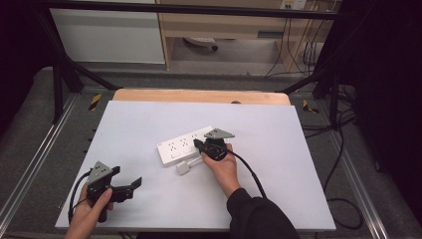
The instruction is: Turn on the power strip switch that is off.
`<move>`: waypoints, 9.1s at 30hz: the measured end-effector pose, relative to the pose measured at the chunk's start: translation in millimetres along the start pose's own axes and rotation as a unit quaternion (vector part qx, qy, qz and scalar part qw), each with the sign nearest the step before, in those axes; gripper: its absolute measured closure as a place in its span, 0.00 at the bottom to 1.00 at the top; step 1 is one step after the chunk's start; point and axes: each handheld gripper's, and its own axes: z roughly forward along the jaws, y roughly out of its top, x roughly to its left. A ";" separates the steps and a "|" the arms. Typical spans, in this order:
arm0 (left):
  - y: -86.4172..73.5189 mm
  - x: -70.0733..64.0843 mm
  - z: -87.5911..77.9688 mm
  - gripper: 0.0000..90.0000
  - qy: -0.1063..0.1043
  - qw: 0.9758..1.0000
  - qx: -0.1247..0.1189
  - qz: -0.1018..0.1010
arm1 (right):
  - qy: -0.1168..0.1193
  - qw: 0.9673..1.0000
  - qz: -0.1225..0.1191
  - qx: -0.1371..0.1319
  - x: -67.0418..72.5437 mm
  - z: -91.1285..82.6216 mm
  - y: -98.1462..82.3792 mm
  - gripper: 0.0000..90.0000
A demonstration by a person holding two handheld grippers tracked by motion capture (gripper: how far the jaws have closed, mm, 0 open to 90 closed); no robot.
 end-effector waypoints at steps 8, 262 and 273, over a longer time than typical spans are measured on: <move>0.1 0.1 0.0 0.07 0.000 1.000 0.000 0.001 | 0.006 1.000 0.003 0.002 5.2 4.7 -3.4 1.00; -4.9 1.6 -3.3 0.07 0.015 1.000 0.016 0.001 | -0.118 0.990 0.069 -0.040 -123.0 -223.5 -64.2 0.08; -4.9 0.8 -2.2 0.07 0.017 1.000 0.018 0.001 | -0.106 0.993 0.041 0.021 -108.0 -218.4 -90.4 0.05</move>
